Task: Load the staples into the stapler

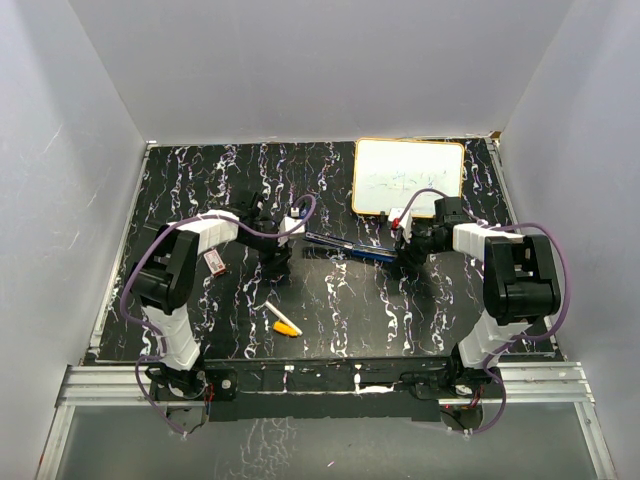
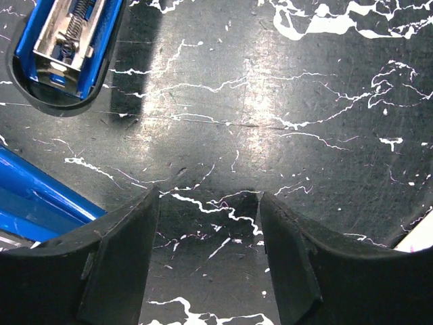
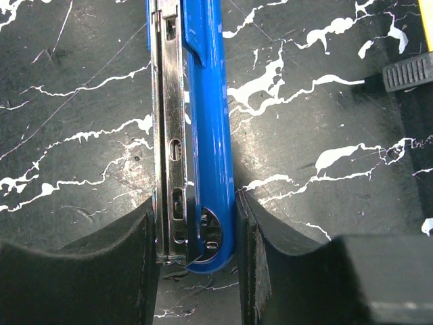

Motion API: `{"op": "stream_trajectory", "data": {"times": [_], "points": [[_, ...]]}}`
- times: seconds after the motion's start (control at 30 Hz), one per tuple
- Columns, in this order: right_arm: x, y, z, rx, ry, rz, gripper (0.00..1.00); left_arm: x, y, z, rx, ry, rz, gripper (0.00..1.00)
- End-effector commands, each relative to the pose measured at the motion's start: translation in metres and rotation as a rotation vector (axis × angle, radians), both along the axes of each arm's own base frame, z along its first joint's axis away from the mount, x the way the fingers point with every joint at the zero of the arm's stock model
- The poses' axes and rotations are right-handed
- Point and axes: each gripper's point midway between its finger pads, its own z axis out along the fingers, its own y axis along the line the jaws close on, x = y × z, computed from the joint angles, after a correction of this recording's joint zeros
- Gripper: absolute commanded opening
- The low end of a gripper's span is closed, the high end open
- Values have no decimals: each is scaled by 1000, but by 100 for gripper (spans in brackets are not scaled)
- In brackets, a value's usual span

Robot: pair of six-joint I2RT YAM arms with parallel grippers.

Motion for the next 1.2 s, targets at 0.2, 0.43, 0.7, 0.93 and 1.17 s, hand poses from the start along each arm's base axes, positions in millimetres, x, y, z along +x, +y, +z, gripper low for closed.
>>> {"op": "stream_trajectory", "data": {"times": [0.2,0.43,0.7,0.93,1.17], "points": [[-74,-46,-58,-256,329,-96,41,10,-3,65,-39,-18,123,66],[-74,-46,-59,-253,364,-147,61,19,4,111,-36,-118,190,70],[-64,-50,-50,-268,332,-178,69,46,22,123,31,-229,346,71],[-45,-45,-5,-207,210,-263,76,89,37,105,80,-193,628,83],[-26,-27,62,-79,87,-332,85,112,12,81,38,-80,706,83]]}}
